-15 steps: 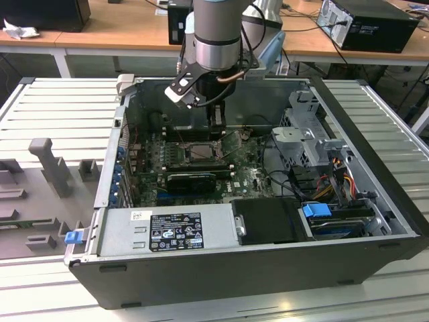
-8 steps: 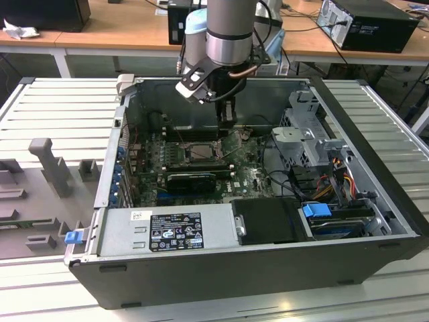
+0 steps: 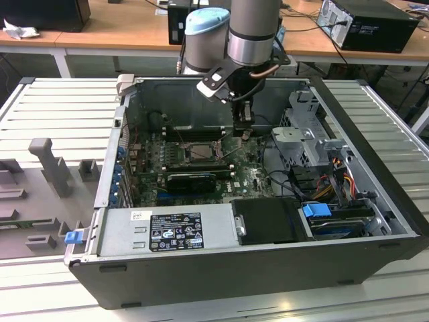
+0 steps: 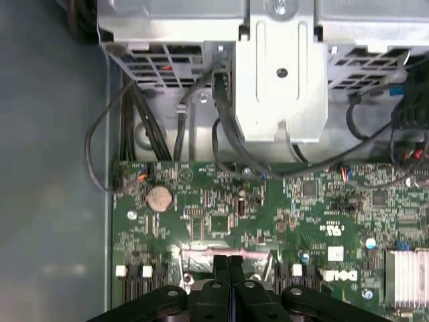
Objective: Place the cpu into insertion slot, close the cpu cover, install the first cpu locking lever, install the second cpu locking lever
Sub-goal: 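Close the cpu cover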
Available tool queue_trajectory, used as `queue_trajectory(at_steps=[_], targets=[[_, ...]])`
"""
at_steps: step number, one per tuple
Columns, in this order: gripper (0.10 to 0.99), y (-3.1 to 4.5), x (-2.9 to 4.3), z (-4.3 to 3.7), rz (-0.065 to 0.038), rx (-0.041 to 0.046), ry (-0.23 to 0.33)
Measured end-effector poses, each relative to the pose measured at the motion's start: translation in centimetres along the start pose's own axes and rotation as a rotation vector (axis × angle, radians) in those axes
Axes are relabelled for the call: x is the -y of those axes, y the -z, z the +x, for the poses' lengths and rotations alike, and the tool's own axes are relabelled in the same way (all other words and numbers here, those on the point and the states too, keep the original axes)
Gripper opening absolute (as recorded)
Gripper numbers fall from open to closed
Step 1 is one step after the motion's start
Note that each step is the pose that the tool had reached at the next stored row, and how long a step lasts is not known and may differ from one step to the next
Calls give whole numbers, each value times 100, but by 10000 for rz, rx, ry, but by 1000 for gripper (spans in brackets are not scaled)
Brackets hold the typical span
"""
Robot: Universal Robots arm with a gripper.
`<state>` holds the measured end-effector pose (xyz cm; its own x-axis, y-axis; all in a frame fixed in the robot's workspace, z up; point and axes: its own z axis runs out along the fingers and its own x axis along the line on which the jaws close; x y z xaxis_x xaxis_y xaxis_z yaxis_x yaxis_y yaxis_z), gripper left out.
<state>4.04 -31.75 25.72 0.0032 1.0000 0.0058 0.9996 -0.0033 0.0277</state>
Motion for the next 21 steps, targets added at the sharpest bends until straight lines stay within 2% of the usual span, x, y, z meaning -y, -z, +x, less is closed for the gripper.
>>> queue_trajectory(at_steps=[2,6,10,16,18,19,21], targets=[[106,-4,-71,0,59,-1,21],[106,-12,-147,0,131,-4,163],[106,-20,-191,1,158,-13,529],[106,-44,-295,5,217,-13,566],[106,-73,-320,5,249,-13,571],[106,-90,-322,5,270,-14,572],[106,-129,-320,4,384,-18,575]])
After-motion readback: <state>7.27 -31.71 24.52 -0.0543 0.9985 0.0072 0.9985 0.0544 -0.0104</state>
